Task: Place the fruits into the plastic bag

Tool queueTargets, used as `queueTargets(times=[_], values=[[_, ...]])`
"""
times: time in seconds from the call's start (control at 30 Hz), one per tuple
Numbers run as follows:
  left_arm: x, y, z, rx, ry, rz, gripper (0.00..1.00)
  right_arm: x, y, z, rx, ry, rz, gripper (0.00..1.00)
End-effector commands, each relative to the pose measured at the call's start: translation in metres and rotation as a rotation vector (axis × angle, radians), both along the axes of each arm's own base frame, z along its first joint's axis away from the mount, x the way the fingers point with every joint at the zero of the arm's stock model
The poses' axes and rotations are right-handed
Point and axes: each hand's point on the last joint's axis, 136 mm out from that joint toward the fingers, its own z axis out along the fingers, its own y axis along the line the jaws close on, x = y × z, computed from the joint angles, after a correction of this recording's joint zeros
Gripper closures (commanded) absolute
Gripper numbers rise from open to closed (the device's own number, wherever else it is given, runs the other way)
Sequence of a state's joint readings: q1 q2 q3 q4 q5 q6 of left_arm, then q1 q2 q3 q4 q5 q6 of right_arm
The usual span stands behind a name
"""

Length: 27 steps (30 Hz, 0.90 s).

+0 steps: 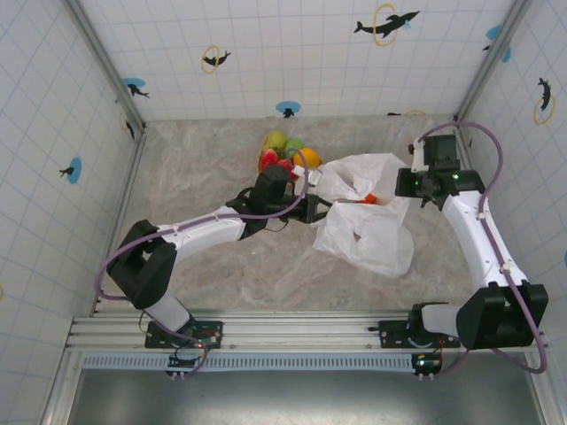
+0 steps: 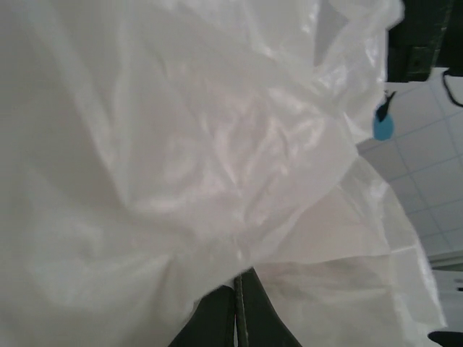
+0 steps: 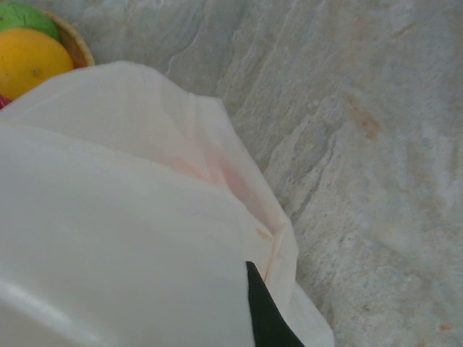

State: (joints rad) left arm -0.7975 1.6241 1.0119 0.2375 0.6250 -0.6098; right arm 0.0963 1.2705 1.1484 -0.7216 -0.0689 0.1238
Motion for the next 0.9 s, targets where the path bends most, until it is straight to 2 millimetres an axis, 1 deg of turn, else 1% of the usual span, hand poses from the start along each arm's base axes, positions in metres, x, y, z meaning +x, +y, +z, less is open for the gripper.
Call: queueTargets(times=[0.0, 0.03, 0.07, 0.13, 0.17, 0.23, 0.3, 0.37, 0.43, 0.57, 0.7, 0.8, 0.87], values=[[0.005, 0.022, -0.022, 0.132, -0.061, 0.057, 0.95, -0.001, 0.016, -0.008, 0.099, -0.004, 0.041, 0.97], [0.006, 0.025, -0.022, 0.15, -0.081, 0.068, 0.9, -0.001, 0.019, -0.009, 0.12, -0.005, 0.046, 0.97], [0.004, 0.031, -0.03, 0.176, -0.083, 0.074, 0.85, -0.002, 0.021, -0.011, 0.133, -0.005, 0.049, 0.97], [0.003, 0.042, -0.034, 0.216, -0.115, 0.092, 0.69, -0.002, 0.025, -0.013, 0.157, 0.0, 0.053, 0.97], [0.004, 0.046, -0.034, 0.233, -0.137, 0.102, 0.64, -0.002, 0.026, -0.014, 0.165, 0.002, 0.053, 0.97], [0.006, 0.06, -0.035, 0.281, -0.192, 0.138, 0.56, -0.003, 0.029, -0.015, 0.183, 0.001, 0.058, 0.97], [0.005, 0.07, -0.031, 0.299, -0.231, 0.159, 0.51, -0.004, 0.031, -0.016, 0.198, 0.002, 0.057, 0.97], [-0.001, 0.077, -0.025, 0.285, -0.253, 0.159, 0.47, -0.004, 0.032, -0.017, 0.208, 0.004, 0.056, 0.97], [-0.011, 0.081, -0.018, 0.251, -0.261, 0.15, 0.42, -0.005, 0.033, -0.018, 0.215, 0.005, 0.057, 0.97], [-0.021, 0.085, -0.005, 0.186, -0.27, 0.147, 0.38, -0.005, 0.034, -0.017, 0.224, 0.003, 0.056, 0.97], [-0.032, 0.078, 0.007, 0.103, -0.272, 0.101, 0.35, -0.005, 0.035, -0.017, 0.228, 0.001, 0.058, 0.97], [-0.038, 0.065, 0.005, 0.086, -0.248, 0.041, 0.35, -0.006, 0.035, -0.017, 0.229, 0.0, 0.058, 0.97], [-0.038, 0.058, -0.002, 0.102, -0.228, 0.021, 0.35, -0.005, 0.036, -0.016, 0.23, -0.001, 0.06, 0.97]])
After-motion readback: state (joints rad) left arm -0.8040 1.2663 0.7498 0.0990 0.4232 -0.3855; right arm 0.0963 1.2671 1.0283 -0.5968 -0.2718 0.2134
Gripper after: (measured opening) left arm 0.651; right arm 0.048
